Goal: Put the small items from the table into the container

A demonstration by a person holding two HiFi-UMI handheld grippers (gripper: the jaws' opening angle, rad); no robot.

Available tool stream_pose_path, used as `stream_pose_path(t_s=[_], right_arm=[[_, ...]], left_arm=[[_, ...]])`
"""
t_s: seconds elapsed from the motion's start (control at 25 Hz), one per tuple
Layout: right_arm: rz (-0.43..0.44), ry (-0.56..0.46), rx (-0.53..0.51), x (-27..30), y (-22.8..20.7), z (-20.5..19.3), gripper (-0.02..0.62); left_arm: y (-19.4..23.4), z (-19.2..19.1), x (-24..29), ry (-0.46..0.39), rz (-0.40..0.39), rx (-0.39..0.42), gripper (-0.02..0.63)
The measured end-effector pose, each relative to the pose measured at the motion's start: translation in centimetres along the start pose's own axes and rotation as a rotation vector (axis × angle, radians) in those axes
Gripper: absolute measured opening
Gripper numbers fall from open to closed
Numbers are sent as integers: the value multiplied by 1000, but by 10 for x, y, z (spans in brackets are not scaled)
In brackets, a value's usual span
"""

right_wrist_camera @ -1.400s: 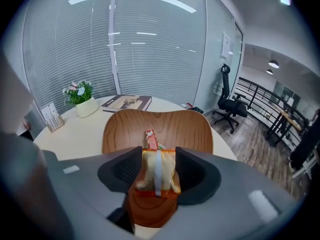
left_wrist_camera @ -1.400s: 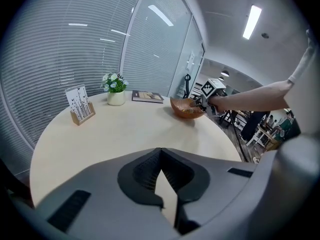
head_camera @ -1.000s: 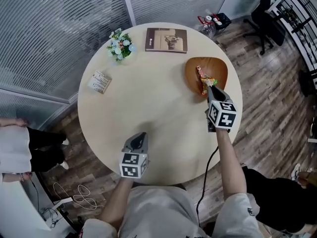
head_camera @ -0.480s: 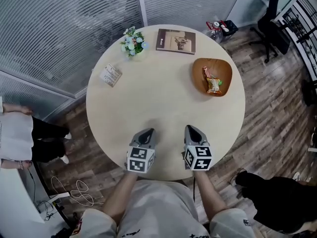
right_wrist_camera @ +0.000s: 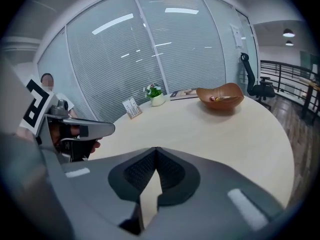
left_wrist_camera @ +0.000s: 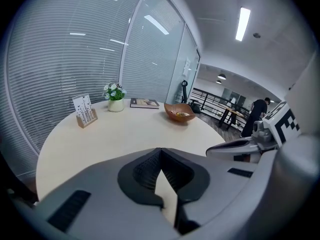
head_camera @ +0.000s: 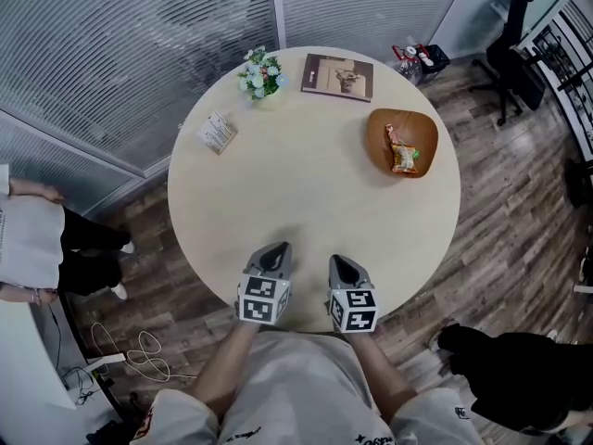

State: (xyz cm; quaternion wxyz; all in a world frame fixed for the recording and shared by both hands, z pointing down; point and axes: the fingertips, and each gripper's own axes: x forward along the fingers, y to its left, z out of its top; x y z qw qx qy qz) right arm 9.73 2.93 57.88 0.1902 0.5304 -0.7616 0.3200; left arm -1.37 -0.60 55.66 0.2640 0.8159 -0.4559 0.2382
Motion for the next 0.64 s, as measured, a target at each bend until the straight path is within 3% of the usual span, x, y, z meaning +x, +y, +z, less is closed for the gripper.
stream_pose_path(t_s=[0.64], right_arm=[[13, 9, -25, -7, 16, -7, 2]], left_arm=[[-4, -8, -10, -4, 7, -8, 6]])
